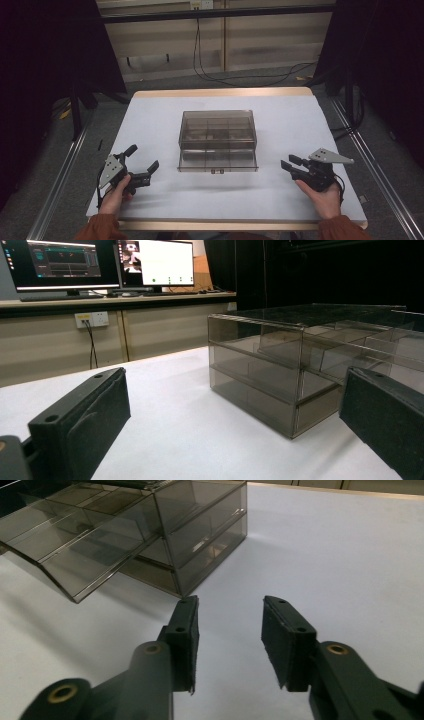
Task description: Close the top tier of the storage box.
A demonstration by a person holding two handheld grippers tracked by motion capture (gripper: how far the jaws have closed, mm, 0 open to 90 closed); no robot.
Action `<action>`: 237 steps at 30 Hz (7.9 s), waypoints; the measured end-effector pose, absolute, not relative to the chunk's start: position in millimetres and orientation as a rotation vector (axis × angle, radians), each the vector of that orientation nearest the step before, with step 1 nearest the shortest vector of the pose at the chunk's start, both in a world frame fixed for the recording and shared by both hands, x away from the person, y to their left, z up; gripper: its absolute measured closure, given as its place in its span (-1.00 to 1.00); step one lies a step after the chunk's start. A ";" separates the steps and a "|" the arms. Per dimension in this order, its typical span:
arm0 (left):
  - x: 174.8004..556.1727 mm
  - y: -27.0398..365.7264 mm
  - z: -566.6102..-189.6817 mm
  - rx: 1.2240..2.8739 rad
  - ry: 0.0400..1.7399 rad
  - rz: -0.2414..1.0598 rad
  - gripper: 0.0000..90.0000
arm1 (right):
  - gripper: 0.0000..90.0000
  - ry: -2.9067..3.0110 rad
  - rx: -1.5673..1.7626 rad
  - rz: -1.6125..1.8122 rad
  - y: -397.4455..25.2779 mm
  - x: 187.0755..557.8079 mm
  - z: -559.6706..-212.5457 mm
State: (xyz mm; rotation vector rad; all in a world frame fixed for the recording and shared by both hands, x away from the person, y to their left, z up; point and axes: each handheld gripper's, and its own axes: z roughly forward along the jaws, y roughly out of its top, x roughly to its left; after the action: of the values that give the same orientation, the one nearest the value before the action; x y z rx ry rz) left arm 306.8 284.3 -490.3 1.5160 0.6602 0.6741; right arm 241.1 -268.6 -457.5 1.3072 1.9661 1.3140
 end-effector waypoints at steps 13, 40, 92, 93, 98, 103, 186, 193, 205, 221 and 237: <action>306.5 283.4 -490.5 1.505 0.670 0.666 -1.00 | 0.90 2.094 1.220 1.376 -256.2 234.4 -455.3; 306.6 284.0 -490.4 1.511 0.659 0.672 -1.00 | 1.00 2.258 1.076 1.420 -223.3 222.7 -452.1; 306.8 283.7 -490.4 1.510 0.664 0.671 -1.00 | 1.00 2.434 0.864 1.496 -158.0 224.5 -454.6; 306.8 284.2 -490.3 1.517 0.661 0.674 -1.00 | 1.00 2.438 0.855 1.499 -155.7 224.9 -454.3; 306.6 284.2 -490.4 1.517 0.663 0.668 -1.00 | 1.00 2.453 0.829 1.511 -144.5 226.9 -454.6; 306.6 284.2 -490.4 1.518 0.663 0.668 -1.00 | 1.00 2.457 0.818 1.507 -138.4 228.3 -454.7; 306.8 283.8 -490.4 1.510 0.665 0.664 -1.00 | 1.00 2.393 0.776 1.489 -100.7 257.9 -450.0; 306.7 284.2 -490.4 1.518 0.662 0.666 -1.00 | 1.00 2.386 0.783 1.488 -101.2 258.3 -449.9; 306.7 284.2 -490.4 1.518 0.662 0.666 -1.00 | 1.00 2.367 0.797 1.498 -102.2 259.3 -450.0; 306.8 283.8 -490.4 1.510 0.664 0.665 -1.00 | 1.00 2.355 0.807 1.495 -102.5 262.4 -451.3; 306.8 283.9 -490.4 1.509 0.665 0.663 -1.00 | 1.00 2.353 0.828 1.506 -102.6 268.1 -452.2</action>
State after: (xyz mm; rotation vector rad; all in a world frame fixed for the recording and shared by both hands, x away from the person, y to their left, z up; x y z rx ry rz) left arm 306.8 283.9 -490.4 1.5095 0.6646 0.6634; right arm 268.1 -102.6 -452.2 0.8284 2.3533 1.5060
